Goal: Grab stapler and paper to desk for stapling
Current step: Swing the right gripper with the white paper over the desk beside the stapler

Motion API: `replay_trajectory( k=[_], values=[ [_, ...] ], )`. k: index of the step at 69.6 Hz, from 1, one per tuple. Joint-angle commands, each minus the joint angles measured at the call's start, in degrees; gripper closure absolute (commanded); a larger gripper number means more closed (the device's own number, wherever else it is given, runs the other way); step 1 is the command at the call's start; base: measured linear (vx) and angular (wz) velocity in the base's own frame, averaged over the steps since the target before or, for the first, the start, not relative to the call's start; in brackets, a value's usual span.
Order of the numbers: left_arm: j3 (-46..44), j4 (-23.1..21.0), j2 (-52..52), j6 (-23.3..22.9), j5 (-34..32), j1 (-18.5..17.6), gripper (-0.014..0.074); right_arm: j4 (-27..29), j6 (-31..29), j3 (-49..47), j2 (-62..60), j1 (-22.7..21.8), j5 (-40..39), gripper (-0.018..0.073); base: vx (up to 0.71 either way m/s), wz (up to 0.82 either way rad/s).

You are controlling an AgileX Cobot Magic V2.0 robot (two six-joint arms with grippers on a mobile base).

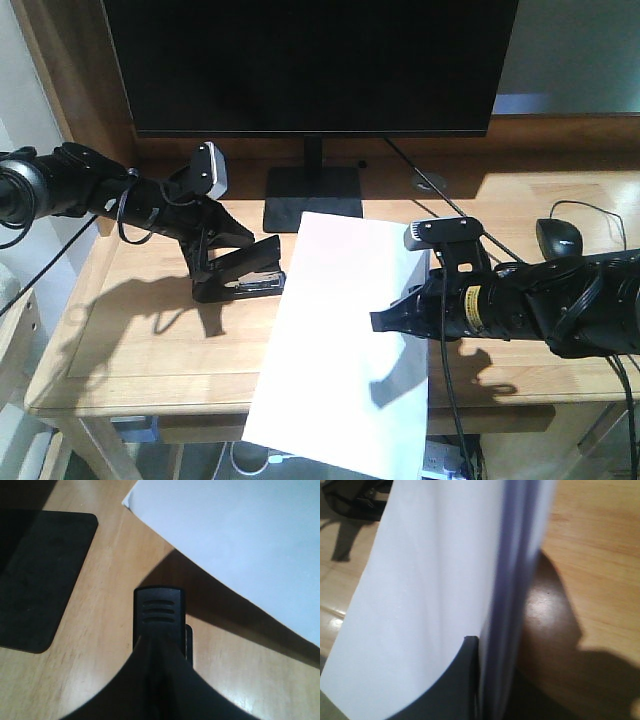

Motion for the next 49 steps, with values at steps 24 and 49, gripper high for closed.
replay_trajectory(
  k=[24, 49],
  values=[
    [-1.6, -3.3, -3.5, -0.4, 0.9, -0.1, 0.0603, -2.2, -0.7, -5.8, 2.4, 0.1, 4.3, 0.0565, 0.0, 0.0],
    [-1.6, -3.3, -3.5, -0.4, 0.9, -0.1, 0.0603, -1.6, 1.3, -10.7, 7.8, 0.1, 4.5, 0.0564, 0.0, 0.0]
  ],
)
